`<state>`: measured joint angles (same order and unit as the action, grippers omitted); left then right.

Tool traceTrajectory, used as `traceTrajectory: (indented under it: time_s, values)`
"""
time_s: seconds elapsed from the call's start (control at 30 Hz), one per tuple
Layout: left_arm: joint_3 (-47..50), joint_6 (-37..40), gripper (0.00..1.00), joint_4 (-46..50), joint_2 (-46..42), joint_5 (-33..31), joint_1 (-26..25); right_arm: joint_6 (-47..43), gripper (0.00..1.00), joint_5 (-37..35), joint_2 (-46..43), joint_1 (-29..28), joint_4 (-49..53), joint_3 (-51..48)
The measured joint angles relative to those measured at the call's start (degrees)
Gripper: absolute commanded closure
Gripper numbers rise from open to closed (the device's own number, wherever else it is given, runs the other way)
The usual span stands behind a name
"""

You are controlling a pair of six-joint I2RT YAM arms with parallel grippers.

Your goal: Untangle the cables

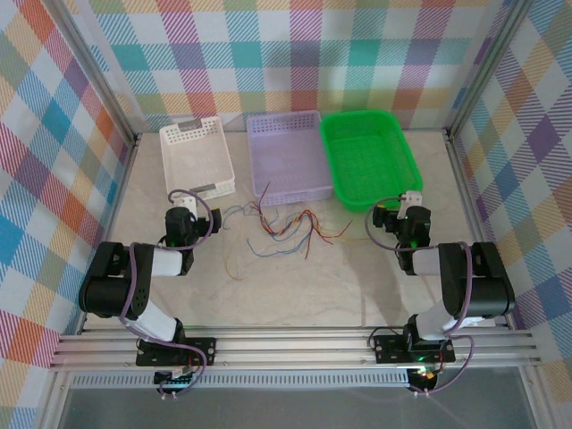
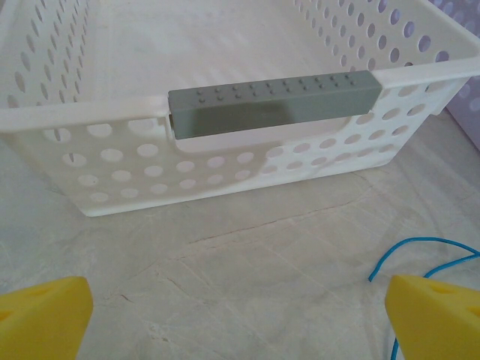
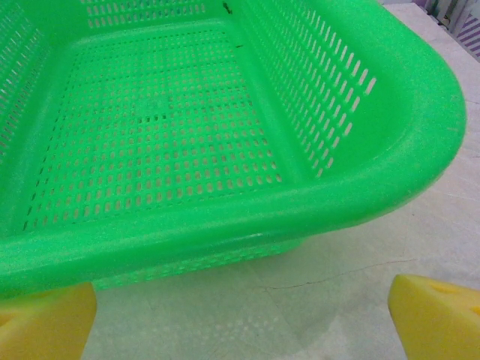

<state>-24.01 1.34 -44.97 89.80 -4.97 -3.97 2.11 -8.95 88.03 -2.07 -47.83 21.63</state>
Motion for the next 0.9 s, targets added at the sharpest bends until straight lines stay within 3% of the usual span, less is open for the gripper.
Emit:
traceTrajectory:
  time_s: [0.2,0.6,0.7,0.9]
  values:
    - [0.0,0.0,0.00,0.0,0.0,0.0,0.0,0.0,0.00,-0.2,-4.0,-0.2,2.3,-0.3]
    - [0.0,0.0,0.00,0.0,0.0,0.0,0.0,6.2,0.00,-2.9,-28.9,-0.9,20.0,0.4]
    - [0.0,0.0,0.00,0.0,0.0,0.0,0.0,10.2,0.00,0.2,-34.5,-1.1,27.2,3.0]
    - [0.0,0.0,0.00,0.0,0.0,0.0,0.0,20.8,0.00,13.2,-42.4,-1.1,35.3,8.4]
